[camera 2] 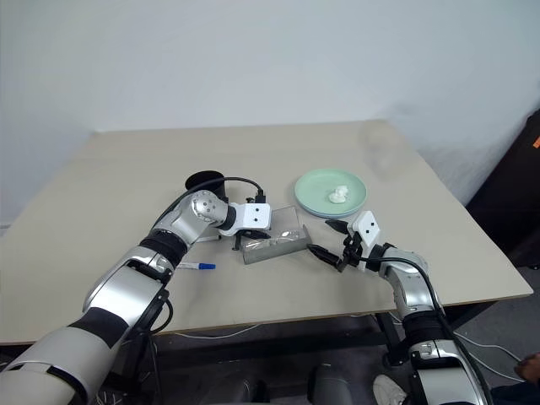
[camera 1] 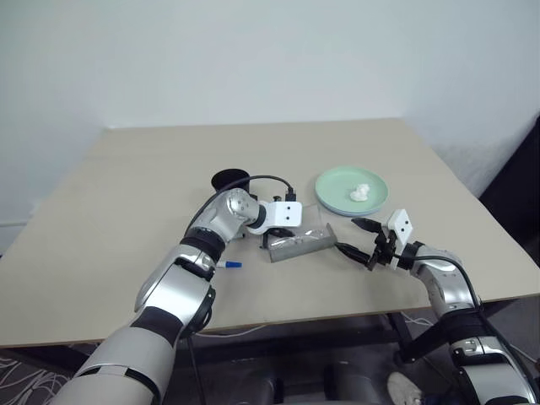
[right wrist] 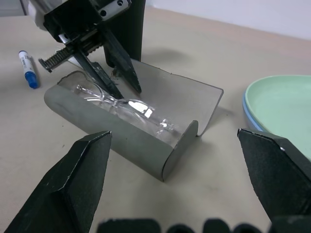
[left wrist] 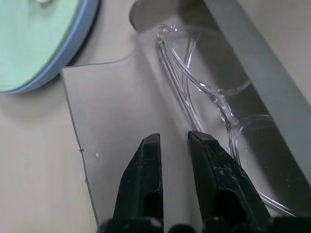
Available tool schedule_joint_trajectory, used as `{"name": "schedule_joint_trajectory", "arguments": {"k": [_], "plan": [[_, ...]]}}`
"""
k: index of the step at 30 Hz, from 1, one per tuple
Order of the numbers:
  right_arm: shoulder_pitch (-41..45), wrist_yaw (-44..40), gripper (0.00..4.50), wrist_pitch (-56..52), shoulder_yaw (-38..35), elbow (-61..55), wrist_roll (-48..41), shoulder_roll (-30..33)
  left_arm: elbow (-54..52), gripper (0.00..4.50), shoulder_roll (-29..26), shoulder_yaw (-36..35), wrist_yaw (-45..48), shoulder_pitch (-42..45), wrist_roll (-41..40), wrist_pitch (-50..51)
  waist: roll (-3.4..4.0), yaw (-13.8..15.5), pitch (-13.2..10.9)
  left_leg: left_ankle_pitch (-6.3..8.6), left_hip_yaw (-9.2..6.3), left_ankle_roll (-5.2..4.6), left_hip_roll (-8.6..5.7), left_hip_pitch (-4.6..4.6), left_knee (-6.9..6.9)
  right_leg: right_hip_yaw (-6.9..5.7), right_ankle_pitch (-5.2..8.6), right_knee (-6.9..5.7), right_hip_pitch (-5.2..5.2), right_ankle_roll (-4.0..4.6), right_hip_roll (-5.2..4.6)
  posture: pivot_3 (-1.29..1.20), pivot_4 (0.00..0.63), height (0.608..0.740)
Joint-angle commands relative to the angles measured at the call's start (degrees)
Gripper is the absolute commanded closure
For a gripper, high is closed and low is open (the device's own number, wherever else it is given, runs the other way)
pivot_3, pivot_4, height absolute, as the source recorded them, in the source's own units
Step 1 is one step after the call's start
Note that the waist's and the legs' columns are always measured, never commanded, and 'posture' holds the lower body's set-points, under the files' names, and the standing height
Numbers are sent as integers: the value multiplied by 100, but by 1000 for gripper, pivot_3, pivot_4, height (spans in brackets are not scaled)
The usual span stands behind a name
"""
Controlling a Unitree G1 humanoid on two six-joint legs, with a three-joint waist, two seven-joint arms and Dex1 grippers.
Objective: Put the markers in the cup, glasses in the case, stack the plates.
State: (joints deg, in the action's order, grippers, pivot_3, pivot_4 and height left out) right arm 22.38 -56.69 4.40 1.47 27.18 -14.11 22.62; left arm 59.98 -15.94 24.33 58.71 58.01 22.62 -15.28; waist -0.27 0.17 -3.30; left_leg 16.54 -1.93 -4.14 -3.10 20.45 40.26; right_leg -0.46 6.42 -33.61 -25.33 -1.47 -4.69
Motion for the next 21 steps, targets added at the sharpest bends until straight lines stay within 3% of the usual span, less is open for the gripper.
{"name": "schedule_joint_trajectory", "arguments": {"k": [1,8,21], "plan": [[122,17,0,103,-65,-173,-27,-7,-138,3599,-11,168,-45,-18,148,-55,0,0,0,0,1,0,0,0,0,0,0,0,0,0,0,0,0,728],[110,49,0,81,-56,-228,-15,-21,-144,3599,-39,269,-270,-85,254,-138,0,-3,0,0,0,0,-1,-1,-2,0,0,0,0,0,0,0,0,728],[191,37,0,34,-27,-214,-3,-45,-124,3599,175,-1001,-233,902,-1062,575,-1,1,-1,0,-1,-1,-1,2,1,-1,0,0,-1,0,0,0,0,728]]}}
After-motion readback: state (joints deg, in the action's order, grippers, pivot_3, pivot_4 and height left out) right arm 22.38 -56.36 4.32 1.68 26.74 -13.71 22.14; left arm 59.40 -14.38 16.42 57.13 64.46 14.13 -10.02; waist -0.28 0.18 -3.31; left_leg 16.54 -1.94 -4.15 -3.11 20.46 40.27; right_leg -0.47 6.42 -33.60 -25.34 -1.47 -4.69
